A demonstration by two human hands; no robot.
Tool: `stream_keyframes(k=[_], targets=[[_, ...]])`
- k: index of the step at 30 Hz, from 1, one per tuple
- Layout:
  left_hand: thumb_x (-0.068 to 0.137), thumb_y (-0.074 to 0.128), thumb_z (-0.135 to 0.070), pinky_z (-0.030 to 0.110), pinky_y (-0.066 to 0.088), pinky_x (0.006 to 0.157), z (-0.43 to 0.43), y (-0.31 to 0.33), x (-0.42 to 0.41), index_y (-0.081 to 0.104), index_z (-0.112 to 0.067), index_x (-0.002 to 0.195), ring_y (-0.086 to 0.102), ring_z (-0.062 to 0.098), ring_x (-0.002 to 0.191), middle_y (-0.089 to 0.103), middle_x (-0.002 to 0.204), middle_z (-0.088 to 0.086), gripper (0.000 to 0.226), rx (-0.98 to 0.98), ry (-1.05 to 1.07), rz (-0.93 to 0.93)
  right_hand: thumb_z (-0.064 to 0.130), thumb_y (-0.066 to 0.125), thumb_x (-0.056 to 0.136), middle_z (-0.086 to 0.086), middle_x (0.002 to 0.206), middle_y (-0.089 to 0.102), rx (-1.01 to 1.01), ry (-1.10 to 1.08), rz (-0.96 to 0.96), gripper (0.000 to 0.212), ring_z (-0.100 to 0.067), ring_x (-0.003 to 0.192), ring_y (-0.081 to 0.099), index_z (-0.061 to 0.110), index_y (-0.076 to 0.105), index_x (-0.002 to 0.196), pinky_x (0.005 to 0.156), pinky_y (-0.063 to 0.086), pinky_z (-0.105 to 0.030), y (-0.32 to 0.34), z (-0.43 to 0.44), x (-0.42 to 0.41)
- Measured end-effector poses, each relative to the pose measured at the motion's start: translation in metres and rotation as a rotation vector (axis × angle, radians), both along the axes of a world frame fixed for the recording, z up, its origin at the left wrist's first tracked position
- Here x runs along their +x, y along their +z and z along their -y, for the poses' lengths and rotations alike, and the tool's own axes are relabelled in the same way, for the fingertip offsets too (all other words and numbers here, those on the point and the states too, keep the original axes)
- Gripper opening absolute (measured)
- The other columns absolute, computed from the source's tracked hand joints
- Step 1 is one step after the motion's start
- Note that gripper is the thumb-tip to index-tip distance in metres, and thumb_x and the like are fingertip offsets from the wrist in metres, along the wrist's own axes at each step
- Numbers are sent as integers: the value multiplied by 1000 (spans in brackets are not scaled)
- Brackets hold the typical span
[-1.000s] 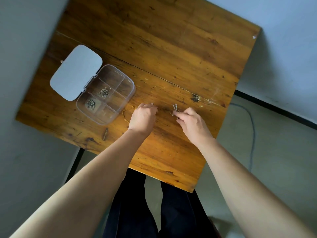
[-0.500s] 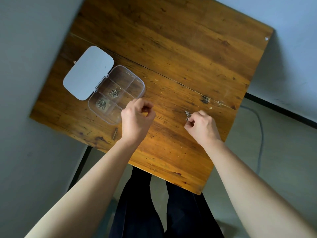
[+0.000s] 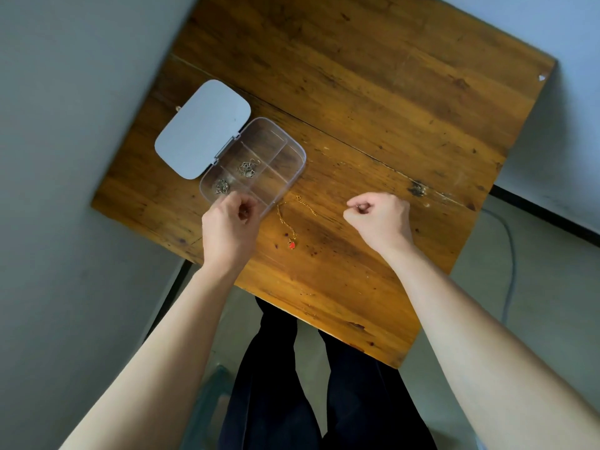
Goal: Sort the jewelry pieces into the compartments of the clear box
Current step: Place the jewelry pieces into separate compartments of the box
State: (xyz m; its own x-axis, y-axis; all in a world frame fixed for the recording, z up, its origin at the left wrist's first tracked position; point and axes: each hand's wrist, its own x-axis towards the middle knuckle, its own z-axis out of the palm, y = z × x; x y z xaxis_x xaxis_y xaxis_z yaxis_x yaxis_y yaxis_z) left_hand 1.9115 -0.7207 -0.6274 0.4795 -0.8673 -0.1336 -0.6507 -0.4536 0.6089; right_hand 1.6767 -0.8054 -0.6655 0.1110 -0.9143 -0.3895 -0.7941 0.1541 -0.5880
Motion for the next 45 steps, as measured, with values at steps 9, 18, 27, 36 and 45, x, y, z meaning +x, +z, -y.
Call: stream_keyframes(k=[9,18,27,36,45], targets=[[90,69,-22,42,47,92,-23,-21,11,64,-6,118,52,34,116,58,126,15,33,60,-36,173,23,72,77,15,83,71,-224,45,395,12,5,69,62,28,79,85,56,43,-5,70,21,85],[96,61,-17,39,46,94,-28,-26,16,61,-4,128,51,33,118,55,131,13,35,85,-92,140,21,71,84,15,82,72,24,255,197,18,6,73,64,21,79,101,62,40,4,32,23,132],[99,55,-15,45,46,101,-28,-29,17,66,6,116,55,36,120,59,128,20,29,69,-155,154,16,62,98,-4,116,72,-60,379,97,24,-16,103,68,13,72,120,83,38,-4,22,14,133],[96,58,-18,49,25,114,-46,-36,-2,32,5,144,25,48,139,25,151,33,59,22,33,185,50,59,93,1,134,48,-108,327,-117,51,-14,114,54,23,52,137,77,40,-16,-8,-28,41],[98,49,-30,53,15,120,-93,-62,-21,26,4,149,13,46,146,16,159,28,66,443,-138,207,81,64,69,-10,131,36,-163,525,-296,118,-22,111,47,17,18,156,93,47,-35,-30,-48,58]])
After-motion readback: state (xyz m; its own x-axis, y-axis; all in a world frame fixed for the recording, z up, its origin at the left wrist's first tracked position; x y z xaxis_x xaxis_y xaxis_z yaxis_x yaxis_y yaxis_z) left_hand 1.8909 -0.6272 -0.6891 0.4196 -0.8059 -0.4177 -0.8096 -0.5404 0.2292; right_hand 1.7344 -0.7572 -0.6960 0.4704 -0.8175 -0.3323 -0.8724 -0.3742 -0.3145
